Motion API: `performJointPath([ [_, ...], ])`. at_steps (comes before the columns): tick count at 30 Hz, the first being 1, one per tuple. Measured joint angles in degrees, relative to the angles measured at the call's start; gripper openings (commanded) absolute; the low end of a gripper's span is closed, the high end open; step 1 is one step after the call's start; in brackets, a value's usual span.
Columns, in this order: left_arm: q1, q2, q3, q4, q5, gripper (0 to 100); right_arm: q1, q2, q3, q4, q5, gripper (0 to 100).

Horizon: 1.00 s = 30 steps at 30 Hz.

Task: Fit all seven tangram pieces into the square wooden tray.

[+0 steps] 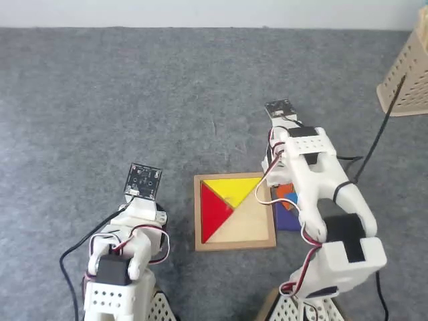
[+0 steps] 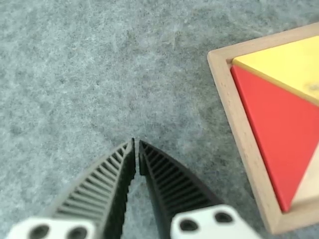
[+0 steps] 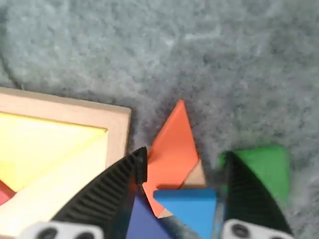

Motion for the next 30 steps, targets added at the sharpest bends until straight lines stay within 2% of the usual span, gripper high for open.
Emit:
performJointPath([
  [7,0.0,0.0,0.0,0.0,0.0,1,0.9,6.8,-5.3,0.9,0.0,16.1],
  [14,0.1,0.0,0.0,0.0,0.0,1,6.1,9.9,-10.3,2.9,-1.2,3.2],
  [23,0.1,0.0,0.0,0.0,0.0,1,8.5,12.0,-17.8,3.5,-1.7,3.2],
  [30,0.1,0.0,0.0,0.0,0.0,1,7.1,9.6,-25.7,14.6,-1.7,10.1],
])
